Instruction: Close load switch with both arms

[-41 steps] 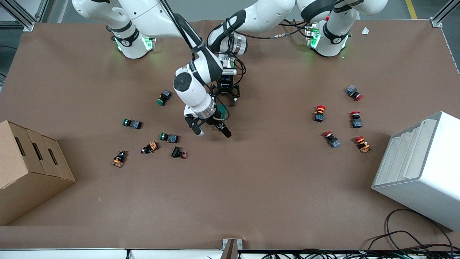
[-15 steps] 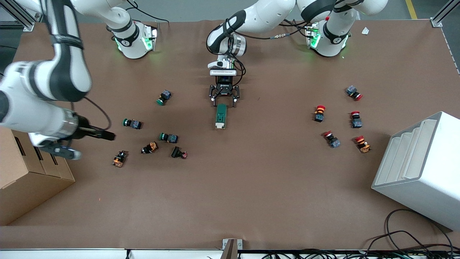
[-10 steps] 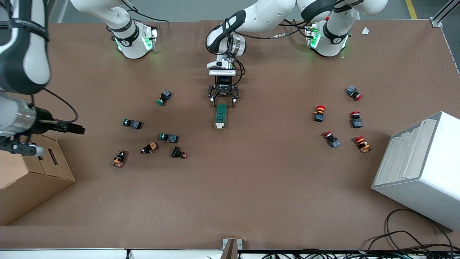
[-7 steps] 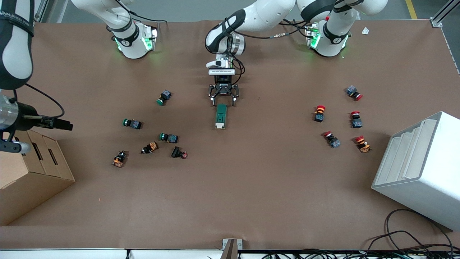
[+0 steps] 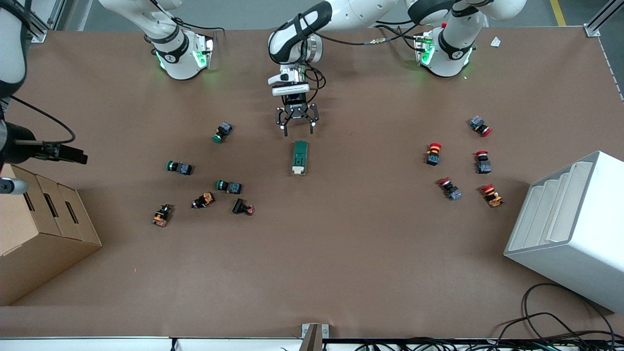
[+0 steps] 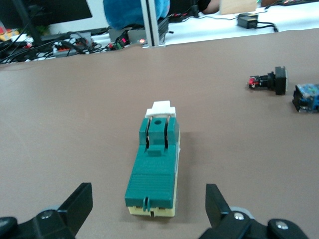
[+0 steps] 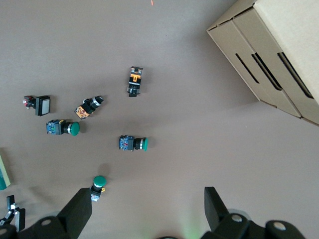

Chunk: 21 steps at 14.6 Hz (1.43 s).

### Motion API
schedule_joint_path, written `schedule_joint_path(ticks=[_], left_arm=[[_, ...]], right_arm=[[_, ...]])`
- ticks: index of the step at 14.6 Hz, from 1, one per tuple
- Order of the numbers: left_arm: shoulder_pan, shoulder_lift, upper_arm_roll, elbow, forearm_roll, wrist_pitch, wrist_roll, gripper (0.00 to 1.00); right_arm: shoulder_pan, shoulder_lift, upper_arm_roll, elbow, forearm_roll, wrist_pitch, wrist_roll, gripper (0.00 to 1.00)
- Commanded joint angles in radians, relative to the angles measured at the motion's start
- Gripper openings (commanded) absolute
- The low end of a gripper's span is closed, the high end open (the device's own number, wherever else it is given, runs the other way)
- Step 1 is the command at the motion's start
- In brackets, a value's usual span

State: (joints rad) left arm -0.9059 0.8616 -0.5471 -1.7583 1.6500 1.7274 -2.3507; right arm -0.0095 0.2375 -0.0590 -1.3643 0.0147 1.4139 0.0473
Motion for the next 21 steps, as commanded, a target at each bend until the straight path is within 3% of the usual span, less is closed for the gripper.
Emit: schedule_joint_path(ticks=[1,7,10,12,21], left_arm=[[0.001,-0.018,-0.025,0.055,-0.103,0.001,0.076,1.00],[0.012,-0.067,-0.025,0.158,-0.301,0.000,0.229,1.00],[0.050,-0.081,-0.034,0.204,-0.355,0.000,0.273,1.00],[0.071,-0.102,-0.033,0.252,-0.435,0.000,0.359,1.00],[0.249,-0.269,-0.031,0.275,-0.697,0.000,0.649,1.00]], right_arm=[[-0.090,-0.041,0.102,-0.016,-0.033,-0.018,-0.017,1.00],[-0.069,-0.050,0.094,-0.016,-0.041,-0.021,-0.015,1.00],[-0.015,-0.052,0.038,-0.016,-0.039,-0.033,-0.015,1.00],[-0.015,-0.060,0.031,-0.016,-0.038,-0.039,-0.015,1.00],[0.006,-0.075,0.004,-0.015,-0.025,-0.033,-0.015,1.00]])
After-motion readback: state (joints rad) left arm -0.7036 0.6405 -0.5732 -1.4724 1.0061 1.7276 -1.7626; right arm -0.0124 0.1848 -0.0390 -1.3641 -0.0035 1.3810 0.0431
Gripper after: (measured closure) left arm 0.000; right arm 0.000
